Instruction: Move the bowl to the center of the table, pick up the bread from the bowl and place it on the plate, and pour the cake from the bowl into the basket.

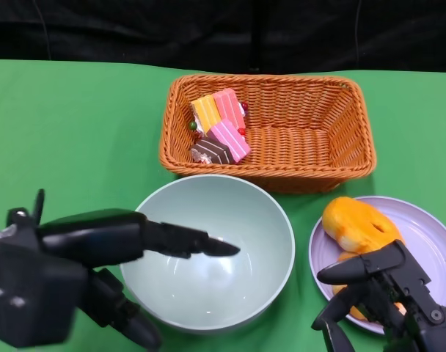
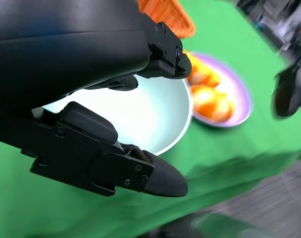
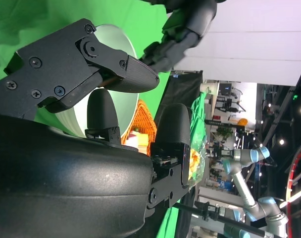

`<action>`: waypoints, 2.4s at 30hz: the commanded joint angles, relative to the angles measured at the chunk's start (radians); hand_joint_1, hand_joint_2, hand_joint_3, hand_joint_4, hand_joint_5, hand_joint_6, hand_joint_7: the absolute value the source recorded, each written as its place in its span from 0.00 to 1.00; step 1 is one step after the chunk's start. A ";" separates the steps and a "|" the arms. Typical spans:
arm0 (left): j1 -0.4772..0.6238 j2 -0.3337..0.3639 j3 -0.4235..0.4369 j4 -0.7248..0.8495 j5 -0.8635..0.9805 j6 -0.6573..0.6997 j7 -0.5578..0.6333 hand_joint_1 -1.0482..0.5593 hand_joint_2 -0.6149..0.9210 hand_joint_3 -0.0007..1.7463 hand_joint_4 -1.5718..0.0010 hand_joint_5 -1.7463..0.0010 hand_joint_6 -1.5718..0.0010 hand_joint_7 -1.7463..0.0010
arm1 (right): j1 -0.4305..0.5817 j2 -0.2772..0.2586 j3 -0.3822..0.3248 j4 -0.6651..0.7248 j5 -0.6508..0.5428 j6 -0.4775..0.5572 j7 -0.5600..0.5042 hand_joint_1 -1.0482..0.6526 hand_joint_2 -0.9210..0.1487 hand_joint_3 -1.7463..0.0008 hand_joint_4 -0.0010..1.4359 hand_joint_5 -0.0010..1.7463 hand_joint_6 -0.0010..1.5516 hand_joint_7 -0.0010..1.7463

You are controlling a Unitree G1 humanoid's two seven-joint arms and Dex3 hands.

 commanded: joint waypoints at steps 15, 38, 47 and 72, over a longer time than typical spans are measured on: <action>0.533 -0.399 0.175 -0.390 -0.180 0.265 0.476 0.58 0.75 0.62 0.64 0.12 0.72 0.23 | -0.052 -0.014 0.059 -0.009 -0.076 -0.004 0.004 0.47 0.37 0.36 0.26 0.97 0.08 0.89; 0.631 -0.584 0.116 -0.371 -0.129 0.194 0.546 0.70 0.70 0.88 0.42 0.00 0.55 0.00 | -0.056 0.019 0.115 0.042 -0.121 -0.035 -0.128 0.69 0.49 0.02 0.57 1.00 0.41 0.98; 0.626 -0.616 0.130 -0.278 -0.138 0.058 0.520 0.70 0.67 0.91 0.38 0.00 0.52 0.00 | -0.070 0.011 0.092 0.102 -0.130 -0.093 -0.154 0.72 0.51 0.00 0.80 1.00 0.61 1.00; 0.623 -0.608 0.130 -0.248 -0.135 0.018 0.513 0.71 0.65 0.90 0.38 0.00 0.51 0.00 | -0.073 0.002 0.066 0.123 -0.125 -0.130 -0.143 0.73 0.53 0.00 0.76 1.00 0.58 1.00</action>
